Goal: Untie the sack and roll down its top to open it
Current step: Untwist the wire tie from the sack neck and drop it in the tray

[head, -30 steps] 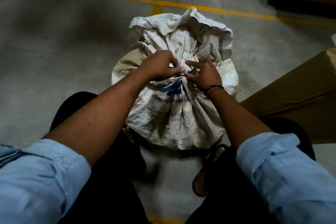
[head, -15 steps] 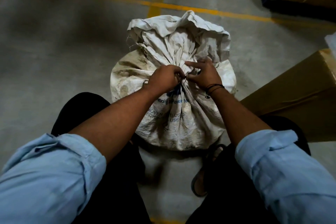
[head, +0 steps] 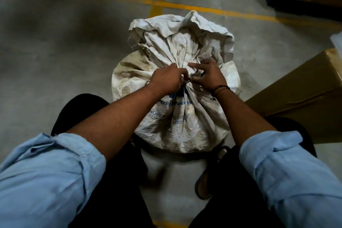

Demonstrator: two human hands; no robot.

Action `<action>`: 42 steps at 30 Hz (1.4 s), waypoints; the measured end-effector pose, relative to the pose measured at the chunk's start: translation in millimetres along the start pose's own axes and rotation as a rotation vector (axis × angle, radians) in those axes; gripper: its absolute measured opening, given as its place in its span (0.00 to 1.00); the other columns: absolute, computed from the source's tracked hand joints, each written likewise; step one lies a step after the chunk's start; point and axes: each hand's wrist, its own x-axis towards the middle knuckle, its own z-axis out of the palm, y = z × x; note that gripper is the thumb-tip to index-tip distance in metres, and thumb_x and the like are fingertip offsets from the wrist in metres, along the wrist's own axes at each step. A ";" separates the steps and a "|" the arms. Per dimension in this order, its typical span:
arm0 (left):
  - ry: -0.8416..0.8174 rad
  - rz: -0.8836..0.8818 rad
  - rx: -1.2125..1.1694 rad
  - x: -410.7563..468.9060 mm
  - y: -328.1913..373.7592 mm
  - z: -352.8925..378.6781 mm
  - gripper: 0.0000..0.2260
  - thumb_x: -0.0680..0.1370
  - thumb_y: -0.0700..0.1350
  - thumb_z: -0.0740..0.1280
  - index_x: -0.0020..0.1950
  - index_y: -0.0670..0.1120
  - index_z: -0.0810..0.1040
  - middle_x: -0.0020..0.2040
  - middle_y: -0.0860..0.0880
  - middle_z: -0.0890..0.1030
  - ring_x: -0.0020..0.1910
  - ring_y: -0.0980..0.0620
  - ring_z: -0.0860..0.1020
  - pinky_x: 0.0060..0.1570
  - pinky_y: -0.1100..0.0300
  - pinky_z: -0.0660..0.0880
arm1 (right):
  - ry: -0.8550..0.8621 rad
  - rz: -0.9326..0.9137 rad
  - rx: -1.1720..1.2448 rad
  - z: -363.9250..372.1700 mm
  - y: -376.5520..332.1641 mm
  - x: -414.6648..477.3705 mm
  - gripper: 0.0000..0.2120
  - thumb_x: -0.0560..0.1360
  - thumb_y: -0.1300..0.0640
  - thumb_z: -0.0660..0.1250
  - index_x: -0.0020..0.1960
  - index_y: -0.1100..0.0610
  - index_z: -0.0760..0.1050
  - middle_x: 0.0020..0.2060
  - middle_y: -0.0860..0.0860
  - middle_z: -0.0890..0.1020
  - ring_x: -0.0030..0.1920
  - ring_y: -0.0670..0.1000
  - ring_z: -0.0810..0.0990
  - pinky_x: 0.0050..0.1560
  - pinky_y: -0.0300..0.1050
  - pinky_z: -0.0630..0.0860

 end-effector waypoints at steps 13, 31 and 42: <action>0.060 0.074 0.151 -9.5 -1.4 -1.0 0.15 0.77 0.48 0.67 0.61 0.64 0.81 0.52 0.48 0.83 0.49 0.42 0.82 0.40 0.54 0.76 | -0.002 -0.026 0.038 -2.1 9.3 1.8 0.26 0.68 0.54 0.79 0.64 0.43 0.79 0.59 0.53 0.73 0.55 0.44 0.70 0.56 0.34 0.68; 0.064 0.154 0.288 0.5 1.3 1.9 0.14 0.75 0.45 0.68 0.58 0.58 0.84 0.49 0.49 0.82 0.51 0.42 0.80 0.41 0.55 0.69 | 0.005 -0.038 -0.024 4.7 6.0 -3.0 0.25 0.66 0.52 0.76 0.61 0.38 0.79 0.58 0.54 0.72 0.55 0.50 0.76 0.57 0.45 0.77; 0.011 0.168 0.225 -2.5 -5.9 3.6 0.17 0.70 0.45 0.66 0.55 0.57 0.85 0.47 0.49 0.81 0.51 0.42 0.77 0.42 0.54 0.70 | -0.045 -0.032 -0.022 1.2 6.3 -4.5 0.26 0.65 0.52 0.78 0.62 0.39 0.80 0.61 0.56 0.73 0.59 0.49 0.75 0.64 0.41 0.74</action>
